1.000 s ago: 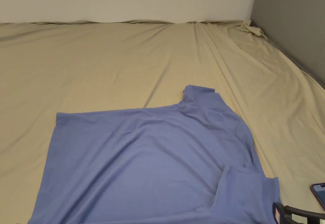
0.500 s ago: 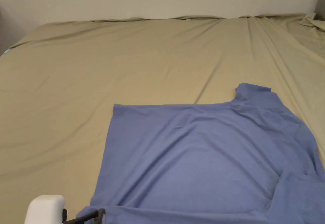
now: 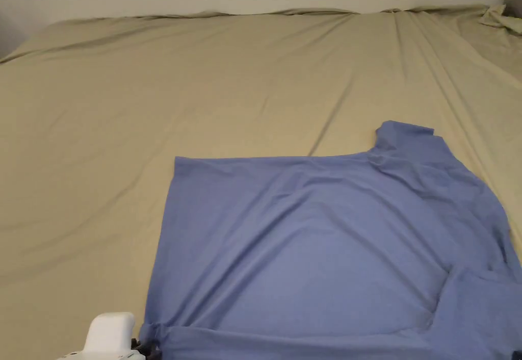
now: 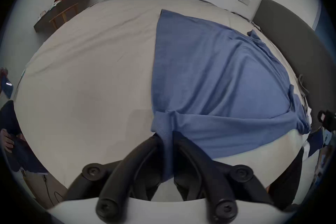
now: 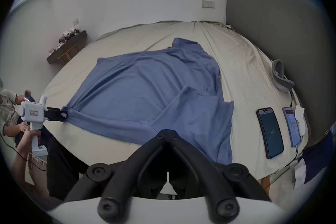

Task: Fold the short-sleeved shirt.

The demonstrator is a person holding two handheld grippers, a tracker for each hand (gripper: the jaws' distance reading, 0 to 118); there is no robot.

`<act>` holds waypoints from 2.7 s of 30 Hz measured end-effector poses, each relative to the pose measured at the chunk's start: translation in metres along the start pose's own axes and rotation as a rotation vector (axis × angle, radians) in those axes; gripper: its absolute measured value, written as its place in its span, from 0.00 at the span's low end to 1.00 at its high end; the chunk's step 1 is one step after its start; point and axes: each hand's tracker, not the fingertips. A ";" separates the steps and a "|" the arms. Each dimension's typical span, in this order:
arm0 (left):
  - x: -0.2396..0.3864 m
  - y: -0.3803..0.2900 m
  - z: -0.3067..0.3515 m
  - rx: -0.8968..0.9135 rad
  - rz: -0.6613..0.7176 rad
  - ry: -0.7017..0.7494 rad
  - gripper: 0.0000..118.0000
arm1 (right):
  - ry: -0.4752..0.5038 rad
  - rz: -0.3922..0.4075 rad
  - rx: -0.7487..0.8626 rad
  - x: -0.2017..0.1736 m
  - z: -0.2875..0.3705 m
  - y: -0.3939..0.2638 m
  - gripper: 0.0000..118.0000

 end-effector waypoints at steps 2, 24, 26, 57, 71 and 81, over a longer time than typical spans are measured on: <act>0.004 0.004 0.006 0.000 -0.009 -0.013 0.07 | -0.055 0.010 -0.074 0.006 -0.016 0.001 0.48; 0.016 0.062 0.021 -0.026 -0.055 0.017 0.07 | -0.033 -0.054 -0.190 0.052 -0.075 0.016 0.11; 0.017 0.088 0.017 -0.013 -0.064 0.024 0.07 | -0.025 -0.043 -0.178 0.054 -0.078 0.038 0.11; 0.032 0.162 -0.049 -0.009 -0.189 0.196 0.76 | 0.013 -0.055 -0.121 0.050 -0.153 0.152 1.00; 0.031 0.108 -0.023 0.016 -0.118 0.088 0.02 | 0.051 -0.002 -0.070 0.024 -0.102 0.085 0.02; -0.002 0.144 -0.115 -0.114 -0.093 0.111 0.73 | 0.036 0.022 -0.066 0.021 -0.118 0.105 0.02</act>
